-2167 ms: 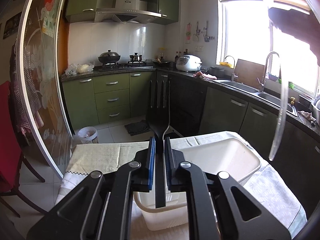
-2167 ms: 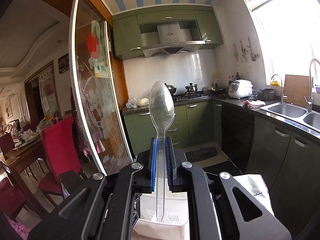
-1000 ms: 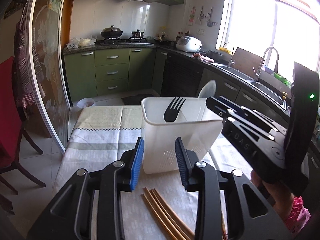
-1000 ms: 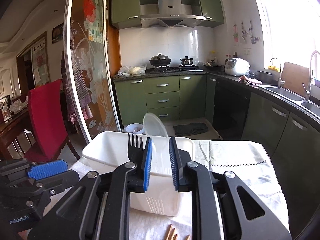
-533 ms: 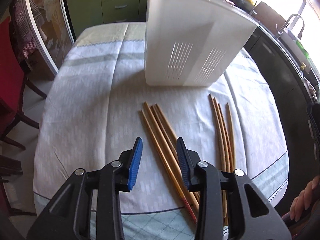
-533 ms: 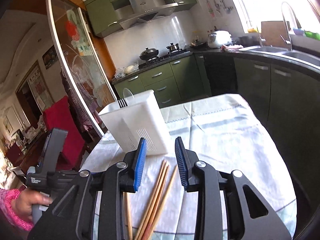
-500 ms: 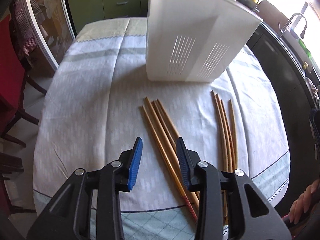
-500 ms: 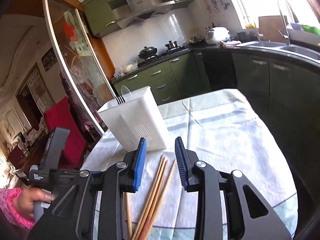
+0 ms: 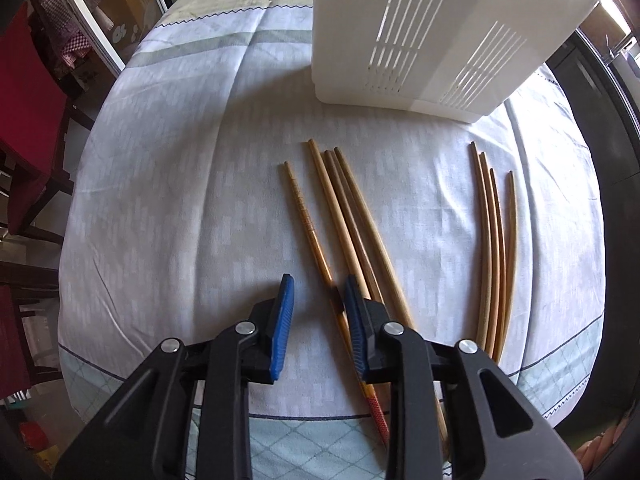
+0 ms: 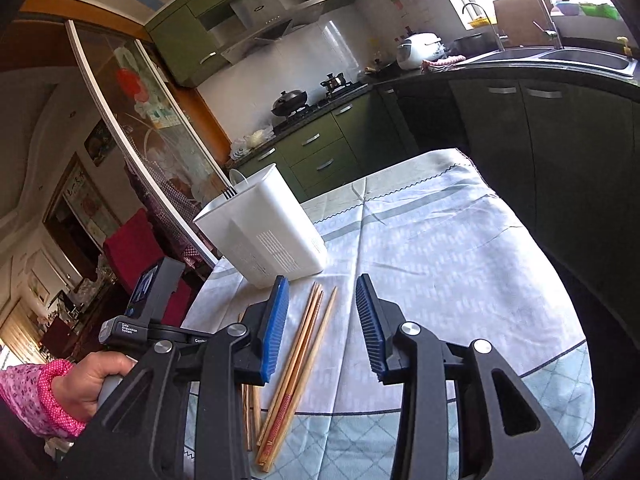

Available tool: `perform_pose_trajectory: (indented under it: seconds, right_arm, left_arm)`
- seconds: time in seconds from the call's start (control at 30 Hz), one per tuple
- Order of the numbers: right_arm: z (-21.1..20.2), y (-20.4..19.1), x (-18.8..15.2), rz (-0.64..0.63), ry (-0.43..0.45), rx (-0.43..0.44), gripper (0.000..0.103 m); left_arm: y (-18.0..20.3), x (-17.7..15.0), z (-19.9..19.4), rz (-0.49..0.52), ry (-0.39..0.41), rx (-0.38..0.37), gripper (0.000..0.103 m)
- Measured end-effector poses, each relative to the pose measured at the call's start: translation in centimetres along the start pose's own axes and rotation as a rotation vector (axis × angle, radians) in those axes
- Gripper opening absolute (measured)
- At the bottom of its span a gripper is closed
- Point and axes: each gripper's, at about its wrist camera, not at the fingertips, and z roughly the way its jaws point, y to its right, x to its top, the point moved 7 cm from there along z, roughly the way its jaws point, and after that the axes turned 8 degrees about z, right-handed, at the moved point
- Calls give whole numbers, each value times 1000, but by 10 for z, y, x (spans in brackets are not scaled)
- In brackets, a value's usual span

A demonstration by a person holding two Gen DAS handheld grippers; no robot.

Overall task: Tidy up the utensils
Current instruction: 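Grasp one wooden chopstick with the left gripper and lift it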

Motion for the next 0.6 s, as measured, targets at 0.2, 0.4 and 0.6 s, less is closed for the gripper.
perform_pose_trajectory:
  seconds: [0.2,0.4,0.6]
  right_arm:
    - [9,0,0,-9,-58,-20,37]
    - [69,-9,-21,-60,-322,-55,37]
    - [138,-13,-41,-150,-515,-183,34]
  left_arm:
    - [3,4,2,37,-9,16,9]
    - [-5,10,1,130,9,73,7]
    - [-23,13,0,141,29,78,7]
